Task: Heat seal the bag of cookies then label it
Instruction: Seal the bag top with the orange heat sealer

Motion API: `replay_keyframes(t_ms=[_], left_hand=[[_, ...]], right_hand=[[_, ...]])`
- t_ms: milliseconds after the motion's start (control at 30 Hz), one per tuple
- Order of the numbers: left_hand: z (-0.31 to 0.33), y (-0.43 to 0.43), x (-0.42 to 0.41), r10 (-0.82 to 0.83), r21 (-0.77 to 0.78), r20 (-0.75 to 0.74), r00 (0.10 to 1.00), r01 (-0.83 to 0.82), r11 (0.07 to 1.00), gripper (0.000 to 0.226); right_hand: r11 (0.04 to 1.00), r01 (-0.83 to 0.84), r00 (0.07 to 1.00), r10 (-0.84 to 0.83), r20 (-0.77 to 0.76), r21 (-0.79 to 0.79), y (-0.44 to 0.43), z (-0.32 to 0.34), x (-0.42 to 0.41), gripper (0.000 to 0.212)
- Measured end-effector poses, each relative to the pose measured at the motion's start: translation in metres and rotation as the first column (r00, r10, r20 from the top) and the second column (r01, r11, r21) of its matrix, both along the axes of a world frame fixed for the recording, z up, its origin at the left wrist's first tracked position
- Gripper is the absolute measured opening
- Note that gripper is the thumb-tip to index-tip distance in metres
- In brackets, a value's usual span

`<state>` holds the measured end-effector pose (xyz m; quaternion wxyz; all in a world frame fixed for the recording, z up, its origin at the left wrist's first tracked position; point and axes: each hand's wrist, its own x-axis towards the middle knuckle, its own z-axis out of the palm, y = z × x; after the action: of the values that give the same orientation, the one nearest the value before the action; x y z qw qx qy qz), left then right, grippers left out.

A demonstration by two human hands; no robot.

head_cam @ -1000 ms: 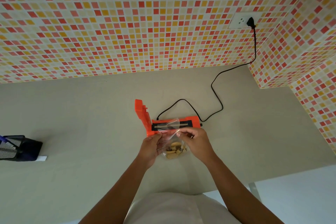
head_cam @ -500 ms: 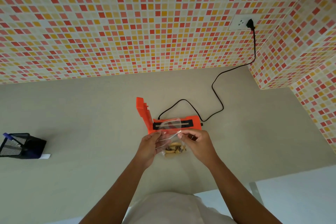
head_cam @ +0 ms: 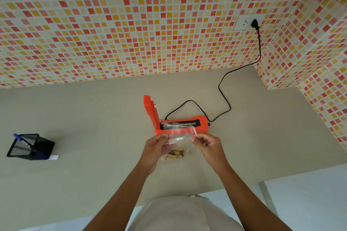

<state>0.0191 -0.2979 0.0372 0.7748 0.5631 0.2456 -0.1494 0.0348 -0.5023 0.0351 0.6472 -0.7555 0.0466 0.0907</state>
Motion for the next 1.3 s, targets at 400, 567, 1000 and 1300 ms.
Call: replay_keyframes(t_ms=[400,567,1000,1300], left_hand=[[0.003,0.059,-0.044,0.077,0.025,0.013,0.997,-0.078,0.997,0.022],[0.004,0.102,-0.06,0.076,0.026,-0.012,0.997,-0.075,0.997,0.024],[-0.004,0.252,-0.076,0.029,-0.024,-0.053,0.998,-0.03,0.999,0.03],[-0.01,0.318,-0.06,-0.035,-0.017,-0.133,0.991,0.033,0.999,0.027]], right_hand=[[0.997,-0.057,0.996,0.06,-0.064,0.055,0.061,-0.008,-0.024,0.006],[0.997,-0.069,0.99,0.073,-0.119,0.036,0.108,-0.004,-0.03,0.015],[1.0,-0.008,0.984,0.006,-0.176,-0.014,0.26,-0.006,-0.038,0.015],[0.999,0.033,0.951,-0.044,-0.306,-0.041,0.325,-0.01,-0.031,0.017]])
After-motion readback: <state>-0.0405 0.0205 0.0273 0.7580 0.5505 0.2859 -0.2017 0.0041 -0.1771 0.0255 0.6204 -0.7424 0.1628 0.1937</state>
